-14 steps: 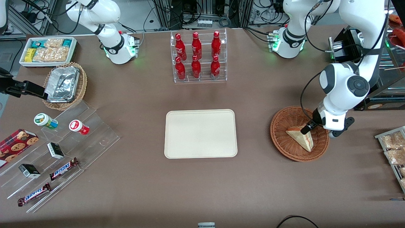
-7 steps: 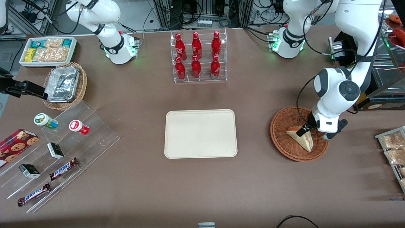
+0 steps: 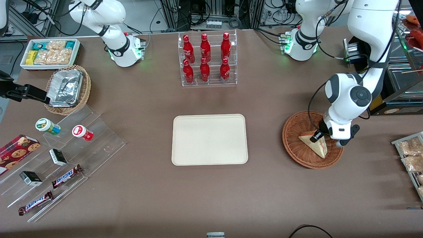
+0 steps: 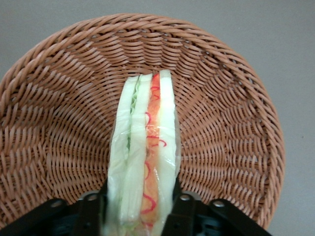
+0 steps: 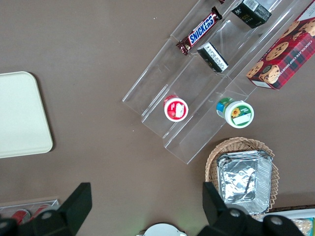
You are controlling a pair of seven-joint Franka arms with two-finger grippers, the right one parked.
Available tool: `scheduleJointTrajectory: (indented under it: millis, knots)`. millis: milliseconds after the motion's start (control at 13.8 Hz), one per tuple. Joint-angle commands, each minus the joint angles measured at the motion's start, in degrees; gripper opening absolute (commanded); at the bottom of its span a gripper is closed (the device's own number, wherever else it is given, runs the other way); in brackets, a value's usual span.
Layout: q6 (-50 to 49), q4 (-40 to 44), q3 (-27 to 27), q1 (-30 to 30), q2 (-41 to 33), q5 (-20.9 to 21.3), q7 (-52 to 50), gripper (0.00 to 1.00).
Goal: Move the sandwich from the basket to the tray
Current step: 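Close the left gripper on the sandwich and lift it, then carry the held sandwich over to the cream tray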
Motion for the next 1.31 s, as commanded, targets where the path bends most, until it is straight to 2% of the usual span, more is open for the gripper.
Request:
scheduleJointTrajectory:
  millis: [0, 218, 509, 655, 1018, 1164, 1236]
  knots:
    - [-0.18, 2.01, -1.28, -0.34, 0.17, -0.56, -0.98, 0.13]
    - [-6.83, 3.59, -2.34, -0.34, -3.77, 0.67, 0.16, 0.13]
    - [-27.38, 14.46, -8.91, -0.34, -6.42, 2.51, 0.52, 0.14]
    - [-33.03, 19.4, -13.13, -0.34, -5.55, 3.04, 0.08, 0.14]
    - [-33.41, 23.45, -23.5, -0.34, -2.74, 3.91, -1.76, 0.14]
    - [-33.32, 27.13, -28.07, -0.34, 1.02, 6.46, -4.99, 0.15]
    - [-33.41, 29.41, -30.09, -0.51, 3.83, 9.08, -7.28, 0.15]
